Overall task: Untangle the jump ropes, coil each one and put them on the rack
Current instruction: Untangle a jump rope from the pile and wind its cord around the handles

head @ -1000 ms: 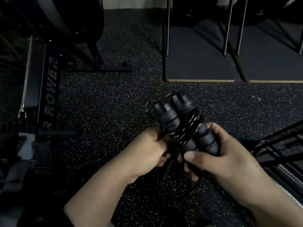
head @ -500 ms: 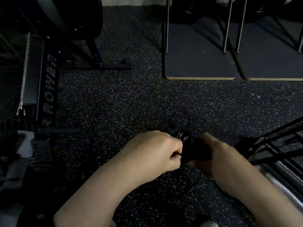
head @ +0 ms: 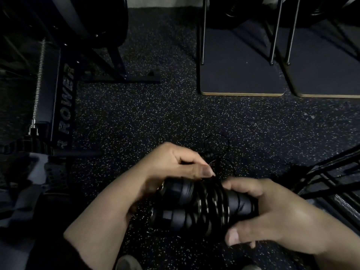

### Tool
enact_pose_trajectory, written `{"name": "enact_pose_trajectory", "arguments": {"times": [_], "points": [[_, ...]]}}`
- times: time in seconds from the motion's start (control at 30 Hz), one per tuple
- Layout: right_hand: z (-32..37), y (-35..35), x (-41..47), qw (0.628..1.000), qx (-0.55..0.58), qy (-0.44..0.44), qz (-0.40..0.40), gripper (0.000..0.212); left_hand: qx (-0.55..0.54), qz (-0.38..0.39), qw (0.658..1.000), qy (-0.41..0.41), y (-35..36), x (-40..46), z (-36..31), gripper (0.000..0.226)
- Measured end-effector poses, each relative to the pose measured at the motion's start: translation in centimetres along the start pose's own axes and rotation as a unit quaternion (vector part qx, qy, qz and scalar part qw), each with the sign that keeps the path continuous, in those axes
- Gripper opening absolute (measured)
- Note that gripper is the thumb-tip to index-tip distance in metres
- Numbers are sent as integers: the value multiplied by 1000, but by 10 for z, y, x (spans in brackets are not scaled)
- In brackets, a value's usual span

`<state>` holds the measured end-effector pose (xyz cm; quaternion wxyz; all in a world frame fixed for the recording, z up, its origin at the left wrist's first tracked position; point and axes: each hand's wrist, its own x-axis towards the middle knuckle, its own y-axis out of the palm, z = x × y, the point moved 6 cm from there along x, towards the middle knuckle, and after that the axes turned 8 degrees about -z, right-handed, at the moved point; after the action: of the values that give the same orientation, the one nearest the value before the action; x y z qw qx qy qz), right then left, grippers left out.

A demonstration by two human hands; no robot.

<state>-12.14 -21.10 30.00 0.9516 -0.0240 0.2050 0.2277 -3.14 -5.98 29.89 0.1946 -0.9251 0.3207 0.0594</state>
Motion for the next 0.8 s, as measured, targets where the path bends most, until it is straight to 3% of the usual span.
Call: {"name": "enact_pose_trajectory", "arguments": {"times": [0.07,0.13,0.17,0.27,0.33,0.43,0.53,0.67,0.73,0.8], "points": [[4,-5,1,998,46,-23,-33,36,-125,-6,991,-34,8,1,8,23],[4,-14,1,993,67,-49,-87,40,-254,-38,966,-35,18,-1,11,7],[4,-18,2,988,76,-63,-116,40,-268,-71,960,-39,22,0,14,14],[3,-32,3,966,109,-90,-215,45,-135,-126,980,-81,30,0,16,46],[2,-42,1,947,125,-85,-284,49,-101,-111,983,-111,32,2,17,42],[0,-48,0,935,101,-58,-334,35,-67,-112,984,-122,28,2,17,23],[-2,-49,-3,928,21,-36,-369,34,-141,-93,978,-124,33,0,9,16],[-1,-46,1,905,-143,-13,-400,52,-119,-113,980,-116,39,-3,1,47],[-1,-41,6,906,-188,-12,-379,76,-128,-122,978,-112,43,-4,0,38],[-3,-35,9,924,-196,-42,-325,74,-145,-131,975,-110,42,-4,-1,29]]}}
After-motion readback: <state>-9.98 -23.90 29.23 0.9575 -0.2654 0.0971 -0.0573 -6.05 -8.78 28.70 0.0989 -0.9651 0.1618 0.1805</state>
